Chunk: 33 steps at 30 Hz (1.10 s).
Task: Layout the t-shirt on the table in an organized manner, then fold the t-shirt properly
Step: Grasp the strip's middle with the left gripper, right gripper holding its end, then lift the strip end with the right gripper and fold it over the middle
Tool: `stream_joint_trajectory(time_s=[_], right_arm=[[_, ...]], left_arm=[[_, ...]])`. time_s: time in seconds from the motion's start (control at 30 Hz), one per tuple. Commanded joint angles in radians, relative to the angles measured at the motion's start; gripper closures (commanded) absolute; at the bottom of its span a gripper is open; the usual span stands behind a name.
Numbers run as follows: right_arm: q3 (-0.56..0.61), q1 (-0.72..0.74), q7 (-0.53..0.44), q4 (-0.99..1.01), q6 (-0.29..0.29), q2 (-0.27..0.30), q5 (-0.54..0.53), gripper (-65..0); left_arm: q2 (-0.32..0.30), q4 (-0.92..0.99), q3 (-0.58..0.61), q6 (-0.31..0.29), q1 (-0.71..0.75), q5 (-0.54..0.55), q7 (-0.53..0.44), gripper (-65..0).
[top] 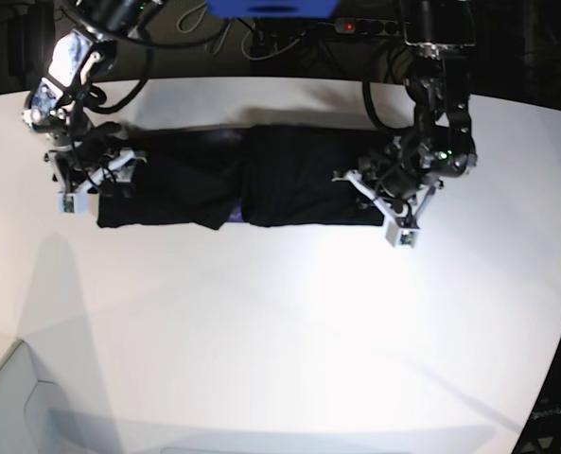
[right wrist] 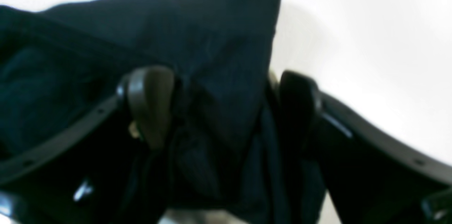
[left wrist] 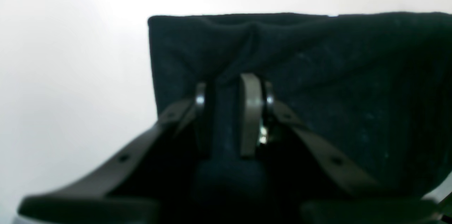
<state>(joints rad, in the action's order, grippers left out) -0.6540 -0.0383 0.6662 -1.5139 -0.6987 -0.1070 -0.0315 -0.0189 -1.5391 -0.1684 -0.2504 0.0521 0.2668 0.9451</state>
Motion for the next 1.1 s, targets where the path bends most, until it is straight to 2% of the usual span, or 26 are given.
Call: stream_joint_trajectory(time_s=[0.0, 0.13, 0.2, 0.27, 0.4, 0.53, 0.67, 0.9, 1.07], right_arm=[[-0.002, -0.001, 0.033, 0.008, 0.001, 0.0, 0.011, -47.3], [0.001, -0.002, 0.03, 0.005, 0.001, -0.004, 0.011, -45.5], [0.006, -0.002, 0.03, 0.005, 0.001, -0.004, 0.011, -39.4], [0.007, -0.002, 0.03, 0.005, 0.001, -0.003, 0.011, -29.0], [0.007, -0.001, 0.037, 0.008, 0.001, -0.003, 0.011, 0.0], [0.009, 0.001, 0.037, -0.003, 0.001, -0.001, 0.011, 0.0], [0.013, -0.001, 0.037, -0.126, 0.001, -0.007, 0.011, 0.0], [0.202, -0.084, 0.034, -0.402, 0.001, -0.02, 0.011, 0.0], [0.353, -0.17, 0.025, -0.5, 0.001, -0.02, 0.011, 0.0]], left_arm=[[0.0, -0.013, 0.0, 0.004, -0.008, -0.002, 0.015, -12.6], [0.0, -0.013, -0.001, 0.004, -0.008, -0.002, 0.015, -12.6], [0.0, -0.013, -0.001, 0.004, -0.008, -0.002, 0.015, -12.6], [0.0, -0.013, -0.001, 0.004, -0.008, -0.002, 0.015, -12.6], [0.0, -0.013, -0.001, 0.007, -0.01, -0.002, 0.015, -12.6], [0.012, -0.013, -0.003, 0.01, -0.013, -0.002, 0.015, -12.6], [0.037, -0.013, -0.039, 0.012, -0.014, -0.002, 0.024, -12.6], [0.055, -0.014, -0.073, 0.012, -0.016, -0.002, 0.025, -12.6], [0.055, -0.014, -0.078, 0.012, -0.016, -0.002, 0.025, -12.6]])
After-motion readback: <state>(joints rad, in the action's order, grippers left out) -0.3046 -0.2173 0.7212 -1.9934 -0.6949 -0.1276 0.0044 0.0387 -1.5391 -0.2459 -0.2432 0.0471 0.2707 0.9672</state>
